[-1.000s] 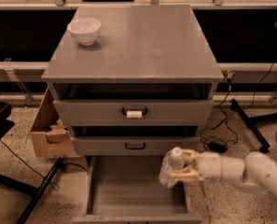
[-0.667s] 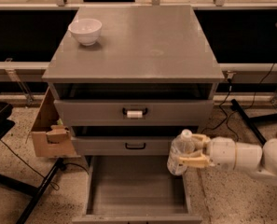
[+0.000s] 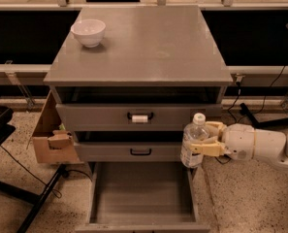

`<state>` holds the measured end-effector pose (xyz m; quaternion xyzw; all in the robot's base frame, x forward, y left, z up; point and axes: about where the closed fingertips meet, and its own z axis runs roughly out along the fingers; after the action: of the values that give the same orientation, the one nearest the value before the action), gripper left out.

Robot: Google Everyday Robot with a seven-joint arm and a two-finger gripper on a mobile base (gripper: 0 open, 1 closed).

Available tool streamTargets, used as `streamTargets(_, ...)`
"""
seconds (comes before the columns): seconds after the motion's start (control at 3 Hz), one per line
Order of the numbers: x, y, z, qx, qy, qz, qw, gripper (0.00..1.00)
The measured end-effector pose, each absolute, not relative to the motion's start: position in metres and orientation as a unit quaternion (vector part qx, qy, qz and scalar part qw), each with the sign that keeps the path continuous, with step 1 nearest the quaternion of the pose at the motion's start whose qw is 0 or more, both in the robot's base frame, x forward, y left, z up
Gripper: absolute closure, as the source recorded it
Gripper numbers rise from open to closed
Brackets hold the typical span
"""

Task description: Pick blue plastic bottle from bottom drawer and place on counter

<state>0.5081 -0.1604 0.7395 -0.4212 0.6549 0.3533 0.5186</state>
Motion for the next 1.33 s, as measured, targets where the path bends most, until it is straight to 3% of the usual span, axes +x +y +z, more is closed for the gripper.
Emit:
streamTargets(1.0, 0.556, -0.234, 0.958, -0.299, 0.668, 0.291, 0.616, 1.00)
streamTargets(1.33, 0.620, -0.253, 1.029, -0.265, 0.676, 0.253, 0.640, 1.00)
